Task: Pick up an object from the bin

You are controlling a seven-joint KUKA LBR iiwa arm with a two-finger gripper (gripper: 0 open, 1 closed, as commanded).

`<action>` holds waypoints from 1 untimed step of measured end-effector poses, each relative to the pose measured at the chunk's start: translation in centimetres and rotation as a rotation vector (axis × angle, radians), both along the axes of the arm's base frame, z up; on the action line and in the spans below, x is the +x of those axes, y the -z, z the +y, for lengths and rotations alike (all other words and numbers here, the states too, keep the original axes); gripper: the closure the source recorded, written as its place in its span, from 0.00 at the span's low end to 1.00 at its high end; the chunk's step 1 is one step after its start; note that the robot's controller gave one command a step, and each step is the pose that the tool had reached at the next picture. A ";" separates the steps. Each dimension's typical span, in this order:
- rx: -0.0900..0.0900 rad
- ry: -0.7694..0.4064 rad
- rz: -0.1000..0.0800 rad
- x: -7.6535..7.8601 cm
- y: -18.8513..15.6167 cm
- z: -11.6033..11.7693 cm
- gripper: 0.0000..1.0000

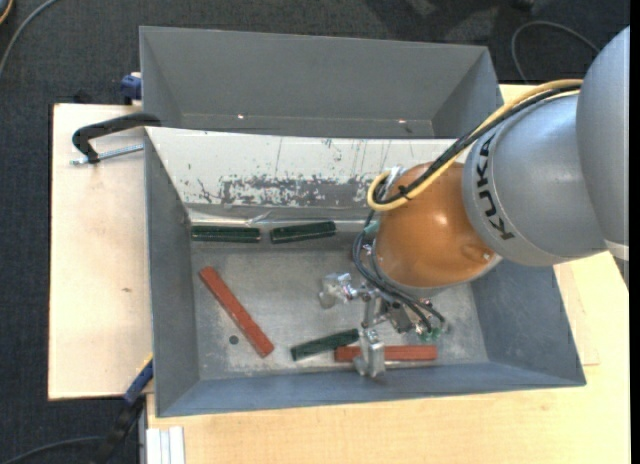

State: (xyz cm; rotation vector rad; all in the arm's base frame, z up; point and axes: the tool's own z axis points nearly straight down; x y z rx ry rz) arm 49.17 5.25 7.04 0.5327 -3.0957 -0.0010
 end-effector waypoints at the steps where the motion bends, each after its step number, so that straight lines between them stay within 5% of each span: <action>1: 0.001 0.002 -0.004 0.1 -0.2 0.0 1.00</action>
Offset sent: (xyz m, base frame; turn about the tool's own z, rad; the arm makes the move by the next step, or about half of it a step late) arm 0.0000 0.0000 0.0000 0.0000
